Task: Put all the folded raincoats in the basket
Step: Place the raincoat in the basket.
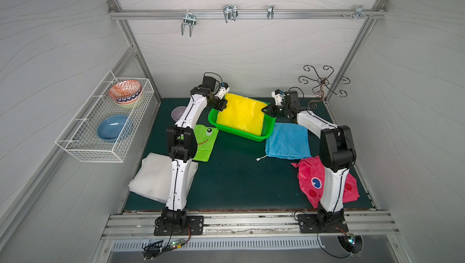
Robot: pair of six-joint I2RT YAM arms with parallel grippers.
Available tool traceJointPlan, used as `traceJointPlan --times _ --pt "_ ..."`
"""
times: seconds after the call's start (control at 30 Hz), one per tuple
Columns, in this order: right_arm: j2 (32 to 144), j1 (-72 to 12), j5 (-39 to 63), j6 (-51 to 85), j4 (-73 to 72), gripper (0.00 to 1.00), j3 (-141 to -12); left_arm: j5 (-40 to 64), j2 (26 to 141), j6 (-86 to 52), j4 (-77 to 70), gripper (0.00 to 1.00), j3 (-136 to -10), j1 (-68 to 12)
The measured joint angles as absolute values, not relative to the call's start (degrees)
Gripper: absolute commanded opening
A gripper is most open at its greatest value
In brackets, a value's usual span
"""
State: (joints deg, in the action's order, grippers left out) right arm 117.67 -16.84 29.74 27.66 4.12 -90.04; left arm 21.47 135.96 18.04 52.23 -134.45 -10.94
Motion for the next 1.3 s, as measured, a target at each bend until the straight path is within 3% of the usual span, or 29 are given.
traceJointPlan --times 0.73,0.8,0.87,0.9,1.0,1.07,1.3 --pt "122.5 -18.2 21.1 28.0 8.8 0.00 -91.3 16.7 143.9 18.0 50.4 0.00 -135.1 -13.0" --pt "122.8 -18.3 20.3 27.9 9.3 0.12 -91.8 15.8 144.3 17.9 49.9 0.01 -135.2 -13.1" --pt "122.8 -18.4 19.8 27.9 9.6 0.21 -92.2 15.0 144.4 17.8 49.7 0.09 -135.2 -13.2" --pt "122.8 -18.5 19.5 27.7 9.6 0.25 -92.5 14.8 144.4 17.8 49.6 0.18 -135.2 -13.2" --pt "122.8 -18.6 18.3 27.0 10.0 0.28 -93.0 14.1 144.4 17.7 49.4 0.46 -135.2 -13.2" --pt "122.8 -18.8 17.4 26.6 10.6 0.29 -93.6 14.7 144.2 17.0 49.5 0.55 -135.2 -13.2" --pt "122.7 -19.4 12.7 24.4 13.9 0.34 -95.7 14.8 140.7 15.7 49.5 0.58 -135.2 -13.7"
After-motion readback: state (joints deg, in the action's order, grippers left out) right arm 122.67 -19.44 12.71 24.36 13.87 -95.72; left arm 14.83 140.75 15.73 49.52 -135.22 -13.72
